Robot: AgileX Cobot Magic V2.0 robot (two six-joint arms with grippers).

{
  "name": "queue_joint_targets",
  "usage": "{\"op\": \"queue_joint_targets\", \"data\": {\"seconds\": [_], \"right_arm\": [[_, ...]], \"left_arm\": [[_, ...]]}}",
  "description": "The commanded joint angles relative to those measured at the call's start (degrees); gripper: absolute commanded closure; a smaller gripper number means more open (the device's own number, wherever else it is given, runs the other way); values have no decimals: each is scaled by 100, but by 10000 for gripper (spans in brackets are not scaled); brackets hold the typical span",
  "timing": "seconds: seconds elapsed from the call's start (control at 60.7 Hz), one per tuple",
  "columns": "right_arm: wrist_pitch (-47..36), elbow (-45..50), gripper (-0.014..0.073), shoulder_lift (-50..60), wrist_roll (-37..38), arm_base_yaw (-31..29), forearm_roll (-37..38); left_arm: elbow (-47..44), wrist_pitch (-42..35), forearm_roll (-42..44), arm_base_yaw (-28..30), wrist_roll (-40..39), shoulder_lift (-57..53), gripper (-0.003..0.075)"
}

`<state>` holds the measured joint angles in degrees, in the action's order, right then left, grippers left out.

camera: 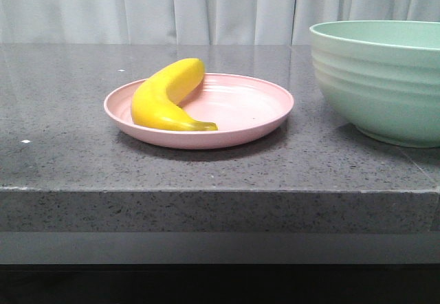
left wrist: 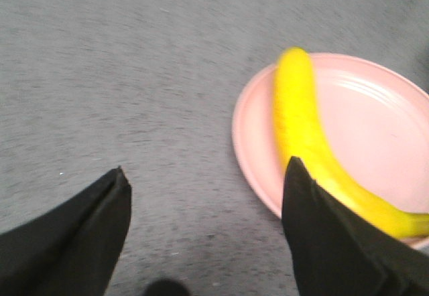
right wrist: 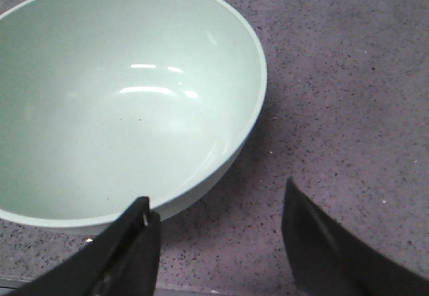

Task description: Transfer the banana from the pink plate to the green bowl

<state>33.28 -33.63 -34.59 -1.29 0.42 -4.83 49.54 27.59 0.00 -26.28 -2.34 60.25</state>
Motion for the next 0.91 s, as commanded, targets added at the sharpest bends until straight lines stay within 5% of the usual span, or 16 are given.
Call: {"op": "queue_joint_targets", "data": {"seconds": [0.0, 0.297, 0.626, 0.89], "right_arm": [[-410, -172, 163, -45, -27, -26, 35], [-410, -172, 163, -45, -27, -26, 35], [-410, -172, 163, -45, -27, -26, 35], [-420, -172, 163, -45, -27, -26, 35]], "left_arm": [[559, -17, 62, -356, -7, 313, 241], [1714, 836, 0, -1067, -52, 1702, 234], [3287, 2517, -240, -1102, -327, 3184, 181], [3920, 2827, -334, -1102, -339, 3816, 181]]}}
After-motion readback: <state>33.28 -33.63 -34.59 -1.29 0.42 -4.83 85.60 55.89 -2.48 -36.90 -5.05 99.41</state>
